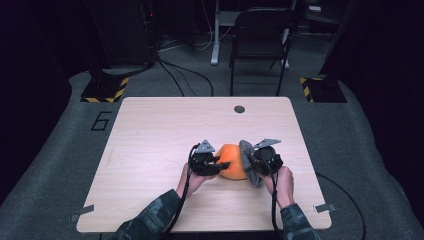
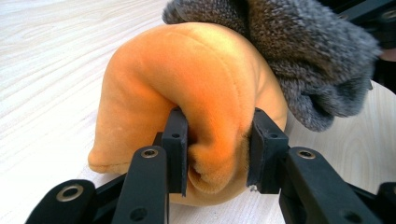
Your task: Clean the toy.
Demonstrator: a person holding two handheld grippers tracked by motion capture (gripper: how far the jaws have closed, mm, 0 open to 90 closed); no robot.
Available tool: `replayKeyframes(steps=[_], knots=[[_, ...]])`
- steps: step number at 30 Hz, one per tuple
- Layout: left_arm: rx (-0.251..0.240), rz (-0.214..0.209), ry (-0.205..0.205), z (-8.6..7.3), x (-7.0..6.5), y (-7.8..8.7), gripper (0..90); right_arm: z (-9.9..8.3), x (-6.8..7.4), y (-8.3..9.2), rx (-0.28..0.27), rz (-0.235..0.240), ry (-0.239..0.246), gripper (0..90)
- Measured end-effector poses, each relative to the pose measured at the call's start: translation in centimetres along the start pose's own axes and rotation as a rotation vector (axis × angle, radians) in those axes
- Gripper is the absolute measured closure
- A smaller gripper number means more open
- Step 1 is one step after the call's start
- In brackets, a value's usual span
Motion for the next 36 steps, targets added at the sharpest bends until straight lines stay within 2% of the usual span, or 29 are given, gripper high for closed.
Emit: replayKeyframes(steps=[4,11,12,14,16,18,19,24,27,30,33,35,36], knots=[[-0.003,-0.003,0.002,0.0,0.0,0.0,64.1,-0.9,-1.3,-0.8,0.029,-0.013,-0.047,76.6],[-0.004,-0.007,0.003,0.0,0.0,-0.1,64.1,-2.1,-3.0,-2.7,0.070,-0.038,-0.070,76.7],[-0.004,-0.008,0.007,0.0,0.0,-0.1,64.1,-2.2,-2.9,-2.9,0.081,-0.036,-0.092,76.7],[-0.005,-0.007,0.004,0.0,0.0,0.0,64.1,-2.6,-3.3,-3.5,0.090,-0.038,-0.099,76.7],[-0.006,-0.010,0.008,0.0,0.1,0.0,64.1,-3.1,-3.6,-4.2,0.124,-0.045,-0.106,76.7],[-0.006,-0.010,0.010,0.0,0.1,0.0,64.1,-3.4,-3.8,-4.7,0.121,-0.036,-0.126,76.6],[-0.006,-0.010,0.010,0.0,0.1,0.0,64.1,-3.3,-3.9,-4.7,0.122,-0.038,-0.111,76.6],[-0.007,-0.008,0.008,0.0,0.1,0.0,64.1,-3.3,-3.8,-4.5,0.129,-0.037,-0.114,76.6],[-0.005,-0.014,0.023,0.0,0.2,0.0,64.1,-2.9,-4.0,-3.3,0.127,-0.062,-0.101,76.5],[-0.010,-0.011,0.029,0.0,0.2,0.0,64.1,-1.5,-3.9,-0.4,0.035,-0.074,-0.099,76.5],[-0.007,-0.011,0.020,0.0,0.2,0.0,64.0,0.2,-2.4,2.9,-0.068,-0.061,-0.089,76.5],[-0.005,-0.012,0.027,0.0,0.2,0.0,64.0,1.1,-1.1,3.9,-0.106,-0.044,-0.048,76.5],[-0.006,-0.012,0.027,0.0,0.2,0.0,64.0,1.4,-0.3,3.8,-0.112,-0.014,-0.030,76.5]])
Point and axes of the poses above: each handheld gripper's, and its own axes: y roughly backward along the jaws, z roughly out of its top, x roughly to its left, the point moved 3 cm from there along -y, roughly forward along the jaws, and after that the axes turned 11 degrees about z, right-handed, at the moved point
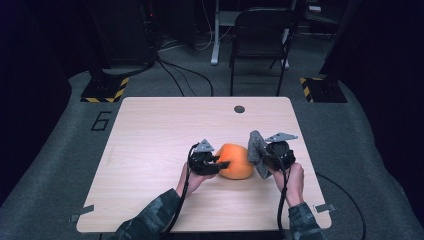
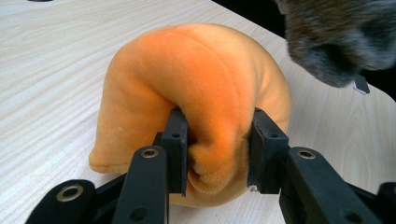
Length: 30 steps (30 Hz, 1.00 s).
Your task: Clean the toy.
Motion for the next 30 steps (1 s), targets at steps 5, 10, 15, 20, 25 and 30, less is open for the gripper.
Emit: replayKeyframes(steps=[5,10,15,20,25,30], knots=[[0.004,0.002,-0.007,-0.1,0.1,-0.1,63.3,-0.9,1.8,-3.5,0.093,0.018,0.062,76.6],[-0.013,-0.009,-0.015,0.0,0.2,-0.1,56.9,-1.2,1.5,-4.2,0.092,0.010,0.066,76.8],[-0.042,-0.029,-0.025,0.1,0.5,0.0,43.8,-1.3,1.2,-4.3,0.090,0.012,0.057,76.9],[-0.065,-0.037,-0.082,0.0,0.9,0.4,32.1,-1.4,0.8,-4.3,0.089,0.011,0.044,76.9],[-0.070,-0.013,-0.180,-0.2,0.9,1.0,16.0,-1.4,0.5,-4.4,0.089,0.008,0.036,76.9],[-0.071,0.026,-0.277,-0.8,0.9,0.9,11.4,-1.3,0.4,-4.5,0.089,0.012,0.035,76.9]])
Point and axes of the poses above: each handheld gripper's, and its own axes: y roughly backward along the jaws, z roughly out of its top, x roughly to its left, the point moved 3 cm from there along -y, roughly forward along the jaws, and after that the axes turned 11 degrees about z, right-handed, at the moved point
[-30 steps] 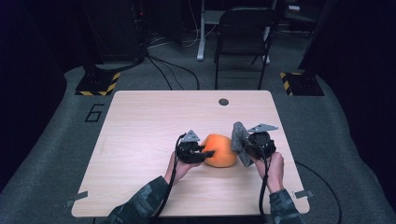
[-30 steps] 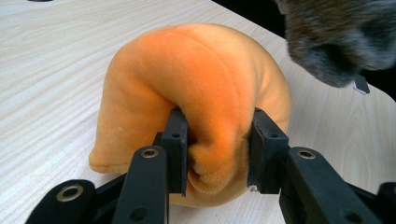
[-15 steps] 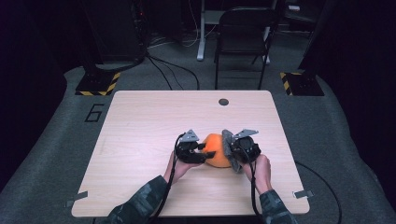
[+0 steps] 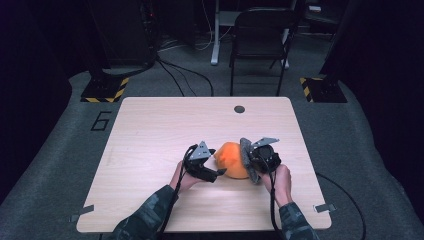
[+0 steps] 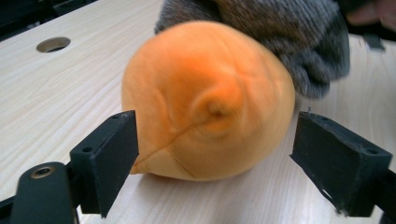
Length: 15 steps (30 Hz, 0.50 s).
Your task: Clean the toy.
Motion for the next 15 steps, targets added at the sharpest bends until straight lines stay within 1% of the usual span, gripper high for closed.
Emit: replayKeyframes(steps=[2,3,4,5,6,7,8,9,10,12,13,15], knots=[[0.007,0.004,-0.033,-0.5,0.0,-0.4,8.8,0.0,-0.1,0.0,0.002,-0.004,-0.003,76.9],[0.017,0.019,-0.048,-0.8,0.0,-0.7,8.0,0.0,-0.2,0.0,0.000,-0.003,-0.003,76.9],[0.026,0.024,-0.065,-1.1,-0.1,-0.9,7.2,0.0,-0.2,0.0,-0.001,-0.002,-0.007,76.9],[0.031,0.032,-0.076,-1.3,-0.1,-1.2,6.7,0.0,-0.3,-0.1,-0.002,-0.002,-0.004,76.9],[0.032,0.036,-0.082,-1.5,-0.1,-1.4,6.3,0.0,-0.3,-0.1,0.000,-0.001,-0.012,76.8],[0.033,0.039,-0.093,-1.6,-0.1,-1.6,6.4,0.0,-0.3,-0.1,0.000,-0.001,-0.006,76.9],[0.031,0.049,-0.104,-1.7,-0.1,-1.8,7.2,0.0,-0.3,-0.1,-0.002,-0.004,-0.002,76.9],[0.019,0.052,-0.117,-1.7,-0.1,-2.0,8.6,0.0,-0.3,-0.1,-0.003,-0.004,0.000,76.9],[0.003,0.047,-0.118,-1.6,-0.2,-2.1,9.5,0.0,-0.3,-0.1,0.003,-0.003,-0.002,76.9],[-0.010,0.046,-0.145,-1.6,-0.3,-2.3,14.8,0.0,-0.2,-0.2,0.003,-0.005,-0.009,76.9],[-0.018,0.045,-0.151,-1.6,-0.4,-2.5,14.4,0.0,-0.2,-0.2,-0.001,-0.010,-0.011,76.9],[-0.018,0.042,-0.161,-1.7,-0.6,-2.8,15.9,0.0,-0.3,-0.2,-0.001,-0.005,-0.006,76.9]])
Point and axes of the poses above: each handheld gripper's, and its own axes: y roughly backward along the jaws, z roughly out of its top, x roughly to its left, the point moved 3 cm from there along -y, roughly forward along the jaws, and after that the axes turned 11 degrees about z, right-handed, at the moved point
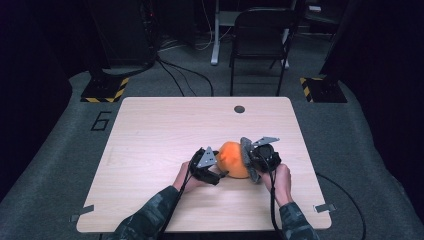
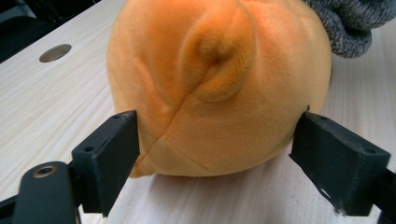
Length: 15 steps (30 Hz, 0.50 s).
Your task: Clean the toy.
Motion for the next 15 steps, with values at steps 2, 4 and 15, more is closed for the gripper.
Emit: replayKeyframes(steps=[2,4,15], knots=[[-0.006,0.000,-0.001,-0.1,-0.1,-0.2,17.8,0.0,0.0,0.0,-0.001,0.001,-0.002,76.9],[-0.004,0.011,0.006,-0.1,-0.1,-0.3,21.9,0.0,0.0,0.0,-0.001,0.000,-0.007,76.9],[-0.024,0.031,-0.002,-0.3,-0.4,-0.2,55.3,0.1,-0.4,1.3,-0.047,-0.002,-0.011,76.8]])
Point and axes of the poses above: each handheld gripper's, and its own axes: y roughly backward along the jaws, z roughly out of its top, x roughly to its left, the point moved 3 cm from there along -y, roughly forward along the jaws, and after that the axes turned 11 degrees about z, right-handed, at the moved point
